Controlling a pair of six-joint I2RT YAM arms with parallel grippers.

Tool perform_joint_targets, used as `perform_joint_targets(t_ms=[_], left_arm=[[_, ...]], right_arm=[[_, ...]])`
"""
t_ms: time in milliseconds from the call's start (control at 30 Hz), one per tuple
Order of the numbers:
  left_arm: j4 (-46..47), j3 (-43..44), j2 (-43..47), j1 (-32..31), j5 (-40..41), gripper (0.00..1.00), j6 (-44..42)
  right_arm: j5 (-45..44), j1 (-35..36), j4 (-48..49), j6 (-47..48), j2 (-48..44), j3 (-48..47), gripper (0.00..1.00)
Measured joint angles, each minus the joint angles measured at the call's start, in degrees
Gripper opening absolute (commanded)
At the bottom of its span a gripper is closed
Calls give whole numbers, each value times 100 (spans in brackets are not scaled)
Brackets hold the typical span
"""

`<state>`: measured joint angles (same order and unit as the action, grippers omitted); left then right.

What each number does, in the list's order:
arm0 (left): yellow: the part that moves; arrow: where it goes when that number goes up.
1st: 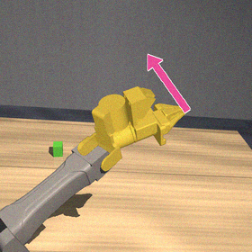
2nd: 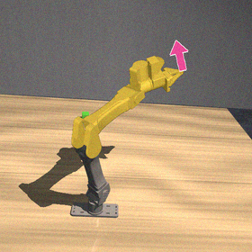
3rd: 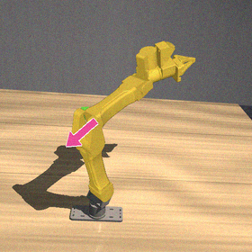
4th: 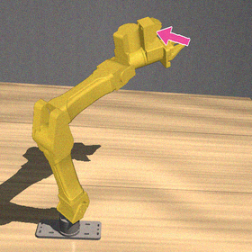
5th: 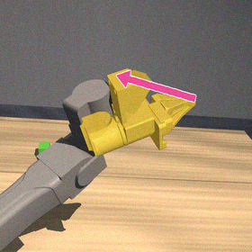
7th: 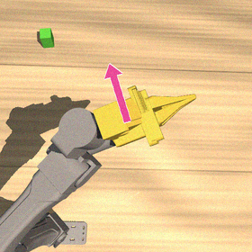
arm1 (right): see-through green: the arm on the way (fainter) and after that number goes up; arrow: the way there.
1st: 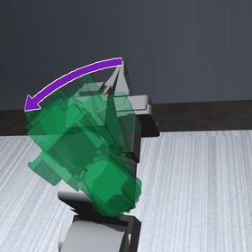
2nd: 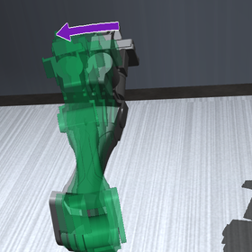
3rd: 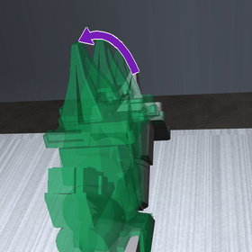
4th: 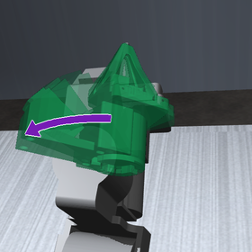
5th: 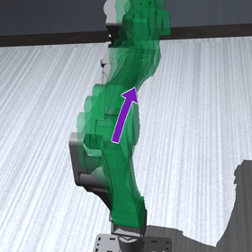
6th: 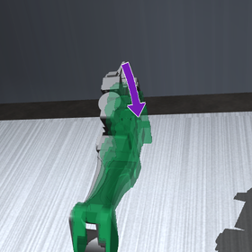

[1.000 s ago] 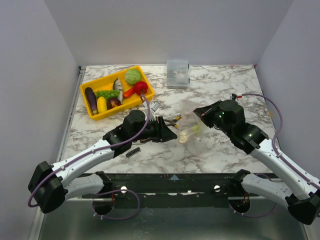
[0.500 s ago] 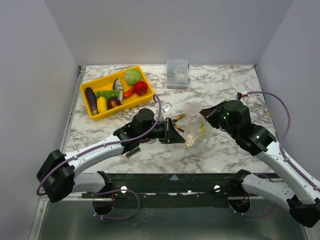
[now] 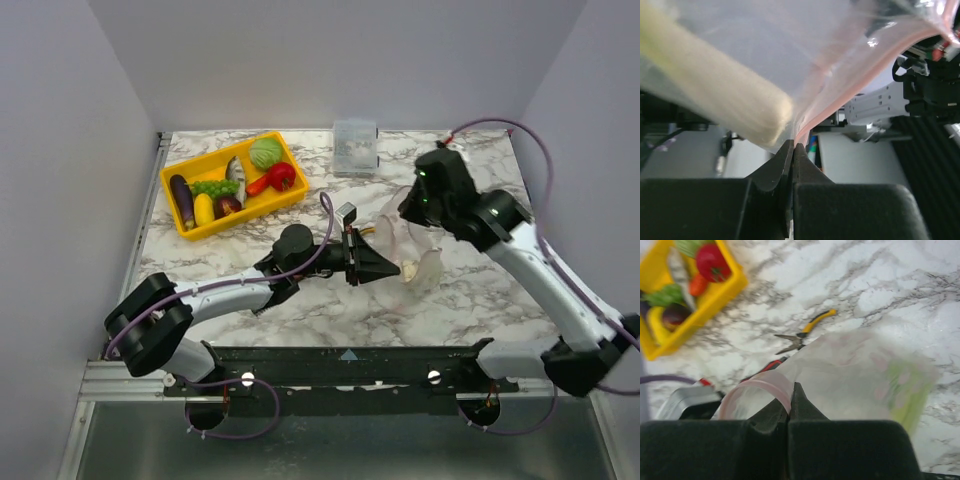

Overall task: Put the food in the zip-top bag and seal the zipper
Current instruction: Adjust the zipper food storage bag at the center of the board.

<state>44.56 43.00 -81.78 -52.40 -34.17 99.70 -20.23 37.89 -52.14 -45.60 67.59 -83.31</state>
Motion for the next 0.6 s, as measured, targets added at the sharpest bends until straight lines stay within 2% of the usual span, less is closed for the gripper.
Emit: perform_joint_targets(t_ms=[200,367,467,600], left_arm=[[575,-505,-92,260,544,0,1224],[680,-883,-297,997,966,0,1707],[590,-1113,-223,1617,1108,0,1803],[66,-1226,184,2041,1200,0,1641]], right_arm=[[-122,-17,-199,879,2096,-610,0],[22,-90,-337,1488,3281,-1665,0],[-9,-98,-330,1729,3550,-2166,0],[-11,-146,-323,2006,3488,-2476,0]])
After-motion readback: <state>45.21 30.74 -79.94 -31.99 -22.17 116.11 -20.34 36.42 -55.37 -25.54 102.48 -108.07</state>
